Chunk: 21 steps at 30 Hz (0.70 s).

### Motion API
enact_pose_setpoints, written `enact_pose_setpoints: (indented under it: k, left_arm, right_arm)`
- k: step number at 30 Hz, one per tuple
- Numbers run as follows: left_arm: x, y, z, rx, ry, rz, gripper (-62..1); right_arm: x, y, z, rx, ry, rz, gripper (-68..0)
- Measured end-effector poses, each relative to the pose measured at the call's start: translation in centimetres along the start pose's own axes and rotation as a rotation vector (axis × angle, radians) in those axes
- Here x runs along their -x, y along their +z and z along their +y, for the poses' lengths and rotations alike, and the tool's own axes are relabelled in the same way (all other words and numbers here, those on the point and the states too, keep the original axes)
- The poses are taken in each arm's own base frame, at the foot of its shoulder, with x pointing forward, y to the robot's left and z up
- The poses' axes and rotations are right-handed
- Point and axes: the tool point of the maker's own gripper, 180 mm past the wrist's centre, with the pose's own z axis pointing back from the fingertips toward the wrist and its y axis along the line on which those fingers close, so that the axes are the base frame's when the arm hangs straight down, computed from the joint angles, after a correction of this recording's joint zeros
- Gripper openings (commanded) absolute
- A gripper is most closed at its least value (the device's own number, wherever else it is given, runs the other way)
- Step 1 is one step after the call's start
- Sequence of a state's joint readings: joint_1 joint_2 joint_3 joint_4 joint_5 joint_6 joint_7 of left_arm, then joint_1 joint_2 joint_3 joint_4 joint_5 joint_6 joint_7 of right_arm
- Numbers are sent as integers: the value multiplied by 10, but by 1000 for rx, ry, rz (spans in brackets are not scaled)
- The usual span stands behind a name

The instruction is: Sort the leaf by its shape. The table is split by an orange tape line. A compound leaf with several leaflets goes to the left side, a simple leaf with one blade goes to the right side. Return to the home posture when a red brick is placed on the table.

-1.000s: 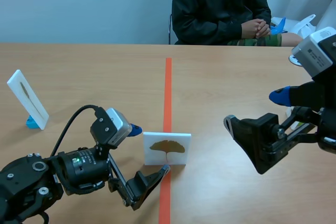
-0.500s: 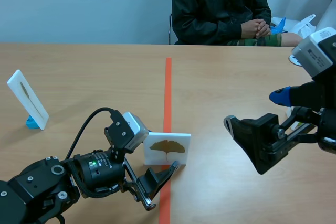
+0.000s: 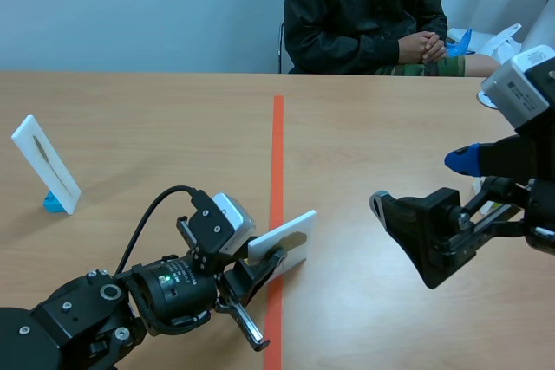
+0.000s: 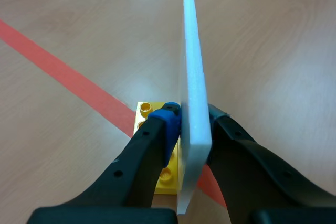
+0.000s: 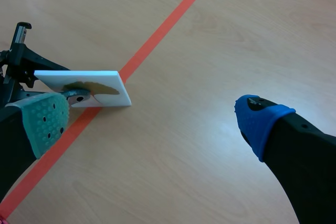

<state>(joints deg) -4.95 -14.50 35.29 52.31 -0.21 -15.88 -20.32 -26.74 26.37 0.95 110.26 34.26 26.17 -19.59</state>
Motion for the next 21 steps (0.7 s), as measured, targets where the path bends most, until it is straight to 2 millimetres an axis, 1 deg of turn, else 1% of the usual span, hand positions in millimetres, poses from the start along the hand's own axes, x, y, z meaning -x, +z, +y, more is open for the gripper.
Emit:
enact_pose_setpoints:
  k: [6,8,11,13,16,17,21]
  left_arm:
    - [-1,0,0,0,0,-4,-573]
    - [-6,-1,0,-1,-2,-12,-573]
    - [-23,-1,3,-7,-17,-31,-573]
    - [-42,2,8,-34,-10,-74,-573]
    - [-69,14,22,-98,30,-144,-573]
    - [-74,20,27,-120,42,-157,-573]
    - [-78,48,41,-217,111,-169,-573]
  right_arm:
    - [0,0,0,0,0,0,4]
    - [0,0,0,0,0,0,4]
    - [0,0,0,0,0,0,4]
    - [0,0,0,0,0,0,4]
    - [0,0,0,0,0,0,4]
    - [0,0,0,0,0,0,4]
    - [0,0,0,0,0,-1,4]
